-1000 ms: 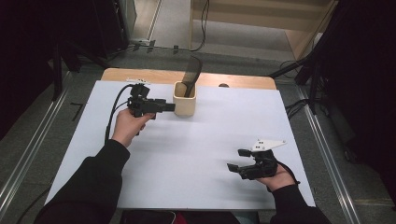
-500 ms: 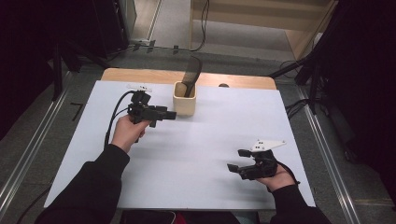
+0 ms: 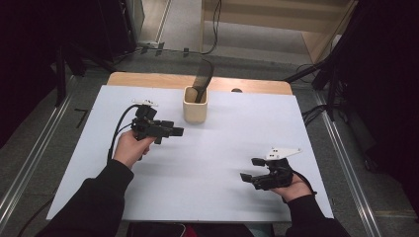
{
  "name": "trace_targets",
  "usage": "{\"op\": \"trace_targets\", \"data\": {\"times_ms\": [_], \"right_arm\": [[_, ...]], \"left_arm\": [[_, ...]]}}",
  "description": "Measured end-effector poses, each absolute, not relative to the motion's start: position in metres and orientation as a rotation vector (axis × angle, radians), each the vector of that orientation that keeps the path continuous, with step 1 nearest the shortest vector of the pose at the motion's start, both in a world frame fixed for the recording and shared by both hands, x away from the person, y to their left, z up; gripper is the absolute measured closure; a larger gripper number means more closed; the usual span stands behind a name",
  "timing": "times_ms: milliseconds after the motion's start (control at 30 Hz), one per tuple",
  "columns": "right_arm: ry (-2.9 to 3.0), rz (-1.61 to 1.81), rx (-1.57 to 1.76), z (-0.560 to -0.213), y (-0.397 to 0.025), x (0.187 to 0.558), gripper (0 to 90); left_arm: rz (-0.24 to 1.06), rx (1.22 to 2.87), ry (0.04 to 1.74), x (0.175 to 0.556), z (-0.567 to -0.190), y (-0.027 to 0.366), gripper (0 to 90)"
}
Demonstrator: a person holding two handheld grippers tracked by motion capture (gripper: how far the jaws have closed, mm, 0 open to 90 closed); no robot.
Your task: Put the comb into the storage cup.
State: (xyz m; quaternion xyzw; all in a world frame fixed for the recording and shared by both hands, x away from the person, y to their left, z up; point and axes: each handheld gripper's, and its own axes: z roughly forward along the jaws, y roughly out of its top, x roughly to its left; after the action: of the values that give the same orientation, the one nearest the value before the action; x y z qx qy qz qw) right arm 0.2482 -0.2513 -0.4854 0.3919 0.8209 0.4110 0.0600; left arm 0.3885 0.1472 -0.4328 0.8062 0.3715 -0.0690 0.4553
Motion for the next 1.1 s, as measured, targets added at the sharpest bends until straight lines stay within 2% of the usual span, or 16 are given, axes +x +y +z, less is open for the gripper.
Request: {"op": "trace_targets", "data": {"times_ms": [1100], "right_arm": [[2.496, 1.232, 1.182, -0.486, -0.25, 0.254, 21.2]], "left_arm": [[-0.151, 2.038, 0.946, 0.335, -0.448, 0.175, 31.3]]}}
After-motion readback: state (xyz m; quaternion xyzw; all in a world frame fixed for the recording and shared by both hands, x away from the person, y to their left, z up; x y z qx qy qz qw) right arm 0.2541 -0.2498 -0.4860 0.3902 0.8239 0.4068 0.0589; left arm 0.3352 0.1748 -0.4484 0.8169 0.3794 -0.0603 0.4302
